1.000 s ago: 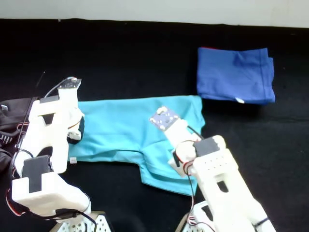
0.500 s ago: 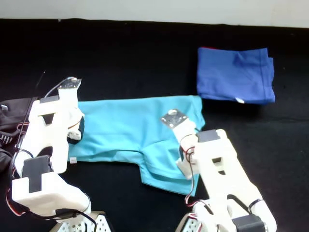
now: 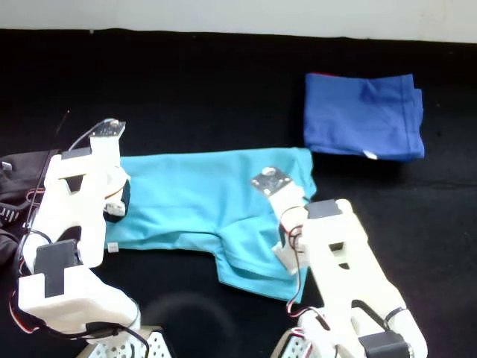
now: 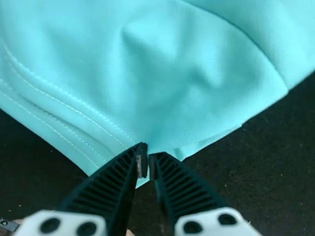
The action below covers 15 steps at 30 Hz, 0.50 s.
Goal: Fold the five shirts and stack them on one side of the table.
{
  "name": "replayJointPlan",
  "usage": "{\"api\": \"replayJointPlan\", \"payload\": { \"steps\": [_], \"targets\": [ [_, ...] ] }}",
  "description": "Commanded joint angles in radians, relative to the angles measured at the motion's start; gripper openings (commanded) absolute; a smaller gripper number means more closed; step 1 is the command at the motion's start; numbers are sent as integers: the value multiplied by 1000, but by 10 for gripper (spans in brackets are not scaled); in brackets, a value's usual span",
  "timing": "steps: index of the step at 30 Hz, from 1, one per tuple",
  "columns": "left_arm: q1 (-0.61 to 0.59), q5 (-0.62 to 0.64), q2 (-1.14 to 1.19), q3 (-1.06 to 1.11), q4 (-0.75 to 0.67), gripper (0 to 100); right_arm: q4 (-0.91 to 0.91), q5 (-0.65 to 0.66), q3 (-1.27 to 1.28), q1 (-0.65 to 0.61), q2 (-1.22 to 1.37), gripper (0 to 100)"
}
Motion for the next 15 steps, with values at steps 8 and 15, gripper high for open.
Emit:
{"api": "replayJointPlan", "payload": {
  "steps": [8, 15],
  "targets": [
    [7, 8, 5, 10, -12, 9, 163, 109, -13, 153, -48, 5],
    [7, 8, 5, 10, -12, 9, 294, 137, -10, 150, -363, 5]
  ]
}}
